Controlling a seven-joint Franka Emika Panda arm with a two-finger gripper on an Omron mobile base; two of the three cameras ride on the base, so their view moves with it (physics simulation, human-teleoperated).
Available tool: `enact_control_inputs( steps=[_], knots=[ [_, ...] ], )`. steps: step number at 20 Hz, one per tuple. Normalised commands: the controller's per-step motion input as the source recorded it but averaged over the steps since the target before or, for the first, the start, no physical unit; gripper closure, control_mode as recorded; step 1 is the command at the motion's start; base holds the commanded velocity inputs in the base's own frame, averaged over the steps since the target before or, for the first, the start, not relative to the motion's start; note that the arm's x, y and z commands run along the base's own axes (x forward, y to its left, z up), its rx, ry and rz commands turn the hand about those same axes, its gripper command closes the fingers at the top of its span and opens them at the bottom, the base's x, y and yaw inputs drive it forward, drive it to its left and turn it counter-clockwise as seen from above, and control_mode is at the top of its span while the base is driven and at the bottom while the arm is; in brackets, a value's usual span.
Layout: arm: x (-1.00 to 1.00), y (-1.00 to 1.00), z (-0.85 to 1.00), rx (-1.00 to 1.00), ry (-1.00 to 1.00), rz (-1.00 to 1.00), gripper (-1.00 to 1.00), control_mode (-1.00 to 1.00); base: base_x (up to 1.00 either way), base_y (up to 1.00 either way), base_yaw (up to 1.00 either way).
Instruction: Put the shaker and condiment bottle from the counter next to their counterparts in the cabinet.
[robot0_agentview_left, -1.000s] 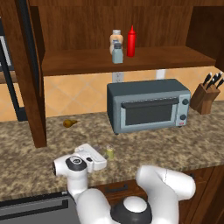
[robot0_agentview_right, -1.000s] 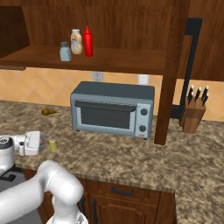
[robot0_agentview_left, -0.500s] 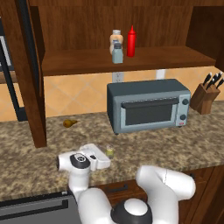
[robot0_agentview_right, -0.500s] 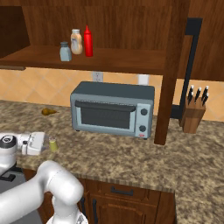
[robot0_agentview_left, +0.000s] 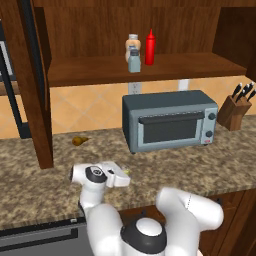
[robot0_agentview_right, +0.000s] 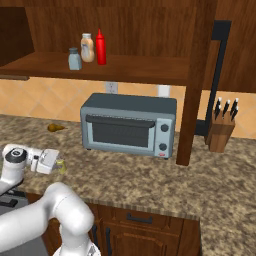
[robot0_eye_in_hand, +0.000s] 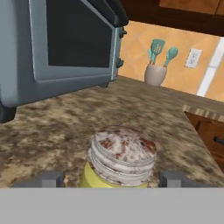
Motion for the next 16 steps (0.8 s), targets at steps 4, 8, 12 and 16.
enact_control_inputs(
  steps=[4,8,12,16],
  knots=[
    [0.01,-0.02,0.06,0.01,0.01,-0.10,1.00,-1.00,0.00,0.00,0.00],
    [-0.02,-0.05,0.50,0.00,-0.02,-0.05,1.00,-1.00,0.00,0.00,0.00],
    [-0.33,-0.05,0.63,0.00,0.00,0.00,1.00,-1.00,0.00,0.00,0.00],
    [-0.30,-0.04,0.57,0.00,0.00,0.00,1.00,-1.00,0.00,0.00,0.00]
  ],
)
